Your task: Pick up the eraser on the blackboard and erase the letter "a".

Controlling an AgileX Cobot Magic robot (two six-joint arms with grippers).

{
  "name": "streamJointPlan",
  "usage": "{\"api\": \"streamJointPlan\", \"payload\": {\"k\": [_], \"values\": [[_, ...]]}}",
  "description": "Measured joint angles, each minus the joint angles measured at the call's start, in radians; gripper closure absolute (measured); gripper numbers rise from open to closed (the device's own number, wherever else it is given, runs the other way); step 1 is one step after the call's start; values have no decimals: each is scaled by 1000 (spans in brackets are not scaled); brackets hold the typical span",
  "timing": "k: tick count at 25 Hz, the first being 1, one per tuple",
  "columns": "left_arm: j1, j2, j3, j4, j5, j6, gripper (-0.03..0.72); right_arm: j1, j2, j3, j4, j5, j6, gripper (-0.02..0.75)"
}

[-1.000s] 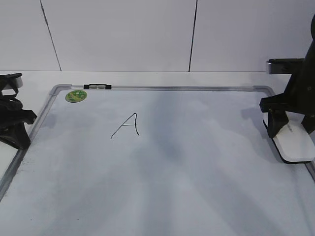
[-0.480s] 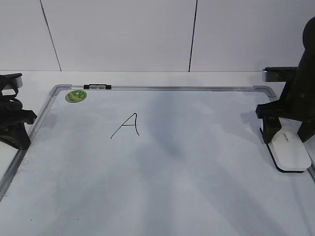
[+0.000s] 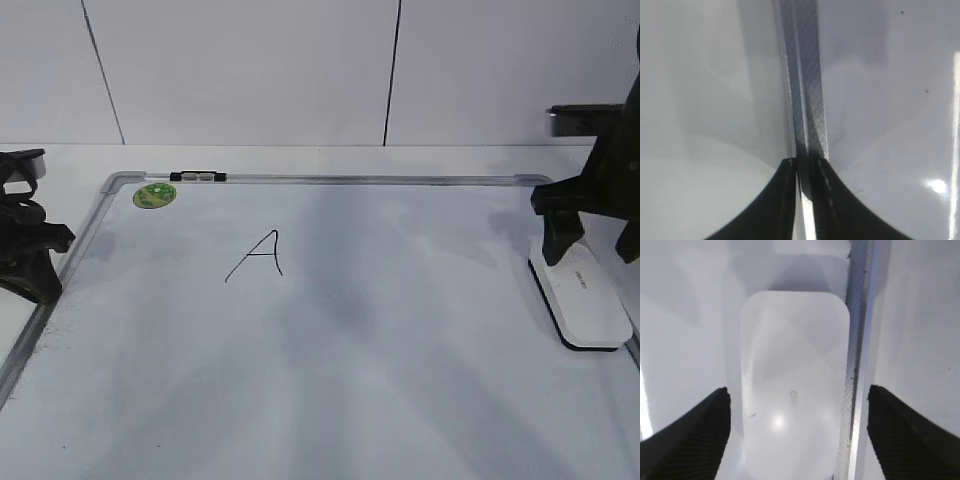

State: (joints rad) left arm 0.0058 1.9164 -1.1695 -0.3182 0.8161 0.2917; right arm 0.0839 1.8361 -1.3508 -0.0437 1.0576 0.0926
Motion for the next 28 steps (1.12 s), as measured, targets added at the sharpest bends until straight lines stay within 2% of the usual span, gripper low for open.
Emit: {"api": "streamJointPlan", "payload": {"k": [5,9,11,16,18,23,28], "values": [[0,0,0,0,0,0,599,0,-59,-4,-3,62,-6,75],[0,10,-32,6,37,0,557,0,-89,-4,-3,78,-13,85],[0,12,-65,11,72,0,519,0,-98,-4,-3,83,-19,89],[0,12,-184,29,170,0,347,0,-124,-4,-1,104,-27,100],[0,12,-236,40,228,-5,303,0,-137,-4,8,111,-36,104],[0,5,-359,59,373,-54,278,0,-162,-4,32,148,-61,106],[0,-79,-381,67,396,-88,276,0,-193,-2,35,160,-62,117]]}}
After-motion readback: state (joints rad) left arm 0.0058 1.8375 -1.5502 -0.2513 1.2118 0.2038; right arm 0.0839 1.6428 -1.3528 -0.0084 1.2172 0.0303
